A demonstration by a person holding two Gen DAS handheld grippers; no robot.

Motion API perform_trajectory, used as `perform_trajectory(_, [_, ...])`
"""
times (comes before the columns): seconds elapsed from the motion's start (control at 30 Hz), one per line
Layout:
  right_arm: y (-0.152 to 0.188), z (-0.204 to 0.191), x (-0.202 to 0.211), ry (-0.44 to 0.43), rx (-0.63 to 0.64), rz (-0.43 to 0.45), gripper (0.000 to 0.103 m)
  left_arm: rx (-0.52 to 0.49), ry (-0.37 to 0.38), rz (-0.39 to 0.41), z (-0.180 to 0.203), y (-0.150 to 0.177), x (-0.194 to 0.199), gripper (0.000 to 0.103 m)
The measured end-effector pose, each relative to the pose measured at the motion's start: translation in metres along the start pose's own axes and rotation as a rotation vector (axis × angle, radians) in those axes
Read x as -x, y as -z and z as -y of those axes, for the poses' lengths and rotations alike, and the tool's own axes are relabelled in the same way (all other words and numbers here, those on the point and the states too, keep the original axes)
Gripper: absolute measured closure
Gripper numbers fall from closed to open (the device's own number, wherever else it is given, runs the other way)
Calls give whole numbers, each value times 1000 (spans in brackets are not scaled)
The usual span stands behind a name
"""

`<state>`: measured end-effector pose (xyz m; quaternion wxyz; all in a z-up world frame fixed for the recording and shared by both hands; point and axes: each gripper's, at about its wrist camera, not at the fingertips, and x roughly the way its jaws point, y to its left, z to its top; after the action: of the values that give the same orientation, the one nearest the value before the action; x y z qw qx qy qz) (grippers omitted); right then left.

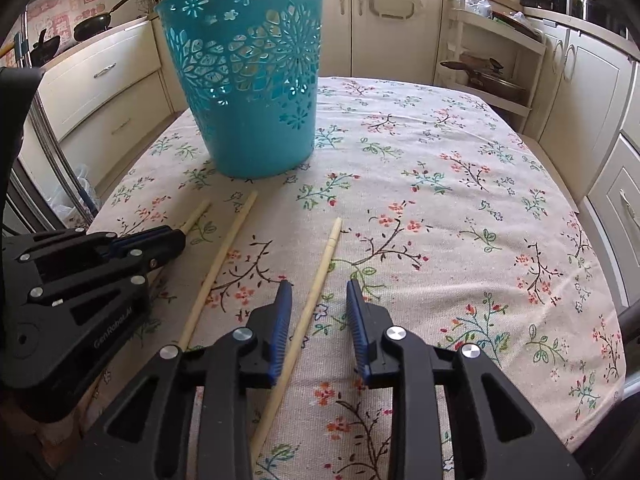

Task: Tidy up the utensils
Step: 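Close the left gripper on another chopstick, then lift the chopstick over the teal basket and open the left gripper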

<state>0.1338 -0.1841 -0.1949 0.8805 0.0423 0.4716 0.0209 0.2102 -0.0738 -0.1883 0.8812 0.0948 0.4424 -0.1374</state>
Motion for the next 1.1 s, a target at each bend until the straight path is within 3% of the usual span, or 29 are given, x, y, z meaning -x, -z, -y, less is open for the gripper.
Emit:
perform_trajectory(0.13, [-2,-2,-2,-5,16,1,81,-11,-5,8,2,0,-1,97])
perform_trajectory(0.3, [-3,-2,-3,-11,15,4,81,-19,6,0,2,0,0,98])
perform_trajectory(0.43, [-3,-3,-4,-7,21,7,81,24,80,-49,-9,-3,4,98])
perform_trajectory(0.6, [-3,-3,-4,-6,21,6,81,80,162,-45,-31,-12,30,98])
perform_trajectory(0.83, [-2,-4,-4,-7,16,3,81,167,276,101,-69,-52,107,98])
perform_trajectory(1.1, [-2,-3,-4,-14,12,2,80,145,270,354,-63,-138,171,98])
